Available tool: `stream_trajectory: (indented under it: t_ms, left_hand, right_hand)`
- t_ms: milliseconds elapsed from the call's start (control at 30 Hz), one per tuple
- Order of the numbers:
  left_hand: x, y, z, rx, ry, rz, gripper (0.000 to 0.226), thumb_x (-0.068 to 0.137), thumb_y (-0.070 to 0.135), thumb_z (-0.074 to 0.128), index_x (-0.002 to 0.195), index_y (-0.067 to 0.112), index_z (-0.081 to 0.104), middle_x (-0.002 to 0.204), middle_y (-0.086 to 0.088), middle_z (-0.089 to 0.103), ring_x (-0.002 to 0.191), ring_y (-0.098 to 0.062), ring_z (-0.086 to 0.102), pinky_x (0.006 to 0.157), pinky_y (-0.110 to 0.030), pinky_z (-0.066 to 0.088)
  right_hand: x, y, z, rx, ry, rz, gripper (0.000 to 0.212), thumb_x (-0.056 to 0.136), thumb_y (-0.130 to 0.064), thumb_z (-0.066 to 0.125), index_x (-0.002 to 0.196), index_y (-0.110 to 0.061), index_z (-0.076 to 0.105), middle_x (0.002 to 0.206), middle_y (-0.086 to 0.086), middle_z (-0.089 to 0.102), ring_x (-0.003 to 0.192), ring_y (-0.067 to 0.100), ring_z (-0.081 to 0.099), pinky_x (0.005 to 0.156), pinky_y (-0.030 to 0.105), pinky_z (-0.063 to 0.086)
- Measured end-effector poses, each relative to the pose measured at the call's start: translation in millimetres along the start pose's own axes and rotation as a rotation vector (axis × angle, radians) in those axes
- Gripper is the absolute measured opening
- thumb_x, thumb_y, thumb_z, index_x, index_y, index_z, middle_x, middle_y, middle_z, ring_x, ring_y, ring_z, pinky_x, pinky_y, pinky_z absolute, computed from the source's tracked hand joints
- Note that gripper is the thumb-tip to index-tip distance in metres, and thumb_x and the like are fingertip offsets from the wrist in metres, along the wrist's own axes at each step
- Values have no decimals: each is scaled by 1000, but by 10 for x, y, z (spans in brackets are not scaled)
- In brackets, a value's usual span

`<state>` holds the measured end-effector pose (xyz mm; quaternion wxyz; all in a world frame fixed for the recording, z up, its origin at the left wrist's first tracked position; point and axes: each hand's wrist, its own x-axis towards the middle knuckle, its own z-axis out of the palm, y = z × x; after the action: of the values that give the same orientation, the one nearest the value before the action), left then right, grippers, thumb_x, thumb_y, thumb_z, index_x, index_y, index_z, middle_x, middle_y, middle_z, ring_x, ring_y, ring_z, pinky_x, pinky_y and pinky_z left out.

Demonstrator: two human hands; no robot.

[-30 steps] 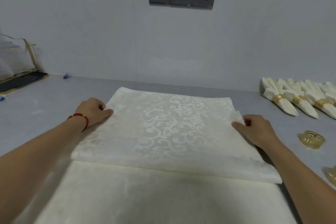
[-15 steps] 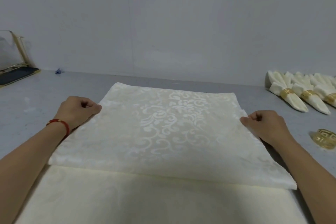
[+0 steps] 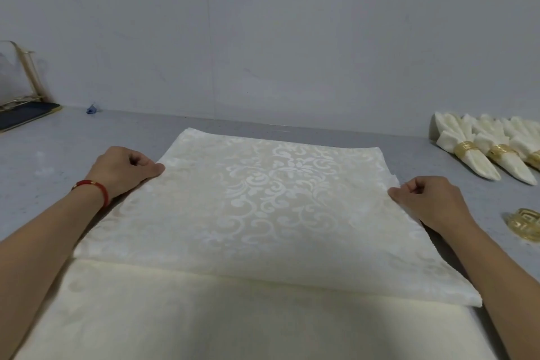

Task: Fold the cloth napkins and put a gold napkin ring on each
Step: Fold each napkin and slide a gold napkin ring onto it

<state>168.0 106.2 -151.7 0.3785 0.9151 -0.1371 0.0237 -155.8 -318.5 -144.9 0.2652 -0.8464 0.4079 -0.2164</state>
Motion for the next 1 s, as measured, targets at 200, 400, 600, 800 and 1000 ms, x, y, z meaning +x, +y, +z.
stream_trajectory:
  t_ms: [200,400,600,800,1000]
  left_hand:
    - [30,-10,5,4,16,-17,35,77,44,85,67,12,74,70,0,72,75,-20,66,77,-32,47]
    - [-59,147,-203,-167,-115,-102,38,97,38,65,100,0,69,82,-16,71,65,-27,61,66,-36,52]
    - [-1266,780,-20,265,-97,587,64,90,64,26,128,28,62,134,2,61,125,-24,55,103,-41,42]
    - [-1740,722,625,610,-407,502,65,92,69,-1,155,54,-5,168,15,-7,156,-21,-8,123,-55,-3]
    - [-1695,714,620,597,-421,473,58,98,68,10,154,56,-4,168,17,-9,156,-19,-12,123,-54,-7]
  right_hand:
    - [10,-15,10,-11,1,13,21,87,-33,77,81,-14,70,77,5,71,75,21,64,64,31,46]
    - [-198,-97,-200,-13,7,-62,23,93,-40,71,106,-22,63,97,-1,64,81,9,56,62,29,39]
    - [-1079,-977,32,-164,-190,-469,24,100,-40,57,119,-26,63,118,-7,62,111,17,60,96,39,48]
    - [-1671,-1036,702,-450,-455,-535,65,107,-59,16,165,-31,5,173,-3,-6,159,21,-10,128,47,-3]
    - [-1524,-376,208,-519,-404,-187,78,102,-68,8,164,-26,-12,170,6,-21,157,25,-21,127,44,-11]
